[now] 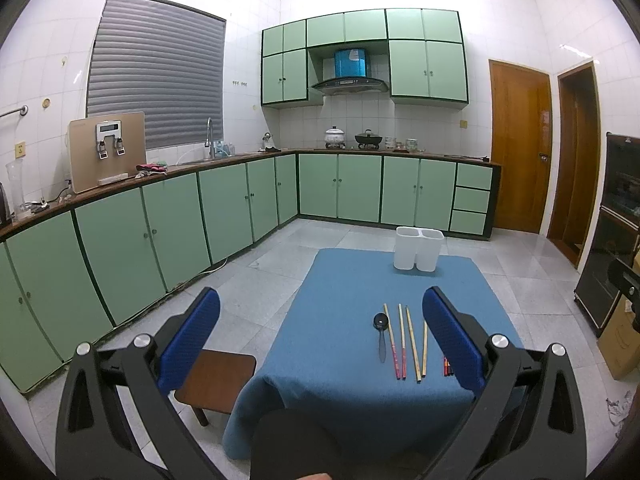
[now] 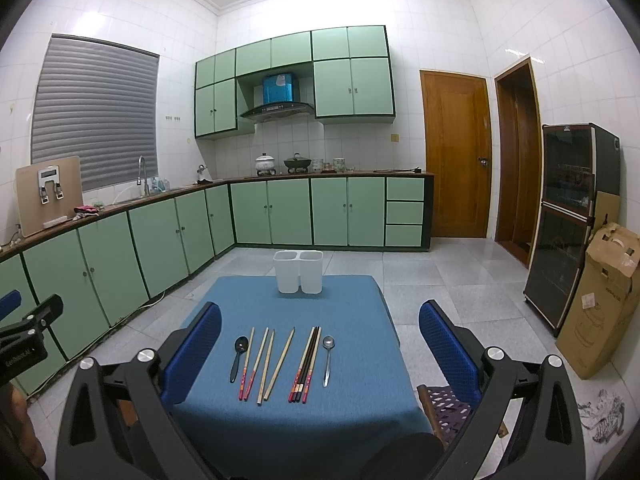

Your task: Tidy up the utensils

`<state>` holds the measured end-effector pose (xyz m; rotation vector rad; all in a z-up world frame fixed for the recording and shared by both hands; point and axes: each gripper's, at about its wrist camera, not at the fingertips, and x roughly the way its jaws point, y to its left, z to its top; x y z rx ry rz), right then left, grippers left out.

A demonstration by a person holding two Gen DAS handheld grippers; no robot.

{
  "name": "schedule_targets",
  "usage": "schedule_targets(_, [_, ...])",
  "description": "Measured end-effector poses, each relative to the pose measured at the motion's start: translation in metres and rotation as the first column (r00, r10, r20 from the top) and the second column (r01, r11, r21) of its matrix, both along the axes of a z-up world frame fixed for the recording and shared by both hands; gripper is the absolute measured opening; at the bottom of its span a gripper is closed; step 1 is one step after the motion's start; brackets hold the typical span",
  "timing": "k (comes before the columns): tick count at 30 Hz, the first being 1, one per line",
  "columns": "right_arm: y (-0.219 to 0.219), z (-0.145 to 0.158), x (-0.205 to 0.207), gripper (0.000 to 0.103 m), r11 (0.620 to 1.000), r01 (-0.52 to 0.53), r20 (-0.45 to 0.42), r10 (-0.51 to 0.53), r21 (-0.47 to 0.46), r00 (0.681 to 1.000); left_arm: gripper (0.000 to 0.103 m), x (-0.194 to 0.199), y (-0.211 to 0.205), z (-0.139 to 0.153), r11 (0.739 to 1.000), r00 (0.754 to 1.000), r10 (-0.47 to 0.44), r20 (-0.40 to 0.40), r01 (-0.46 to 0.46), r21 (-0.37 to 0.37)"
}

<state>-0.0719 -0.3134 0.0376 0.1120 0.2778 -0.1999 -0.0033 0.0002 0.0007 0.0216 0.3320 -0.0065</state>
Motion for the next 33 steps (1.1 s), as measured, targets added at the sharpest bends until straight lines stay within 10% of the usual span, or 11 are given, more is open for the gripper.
schedule_targets(33, [0.002, -0.016, 0.012, 0.097, 1.0, -0.001, -0.033, 0.0, -0.001, 0.999, 0.098, 0.011, -0.002, -0.015, 1.0, 0.999, -0.007, -0.038, 0.007, 0.005])
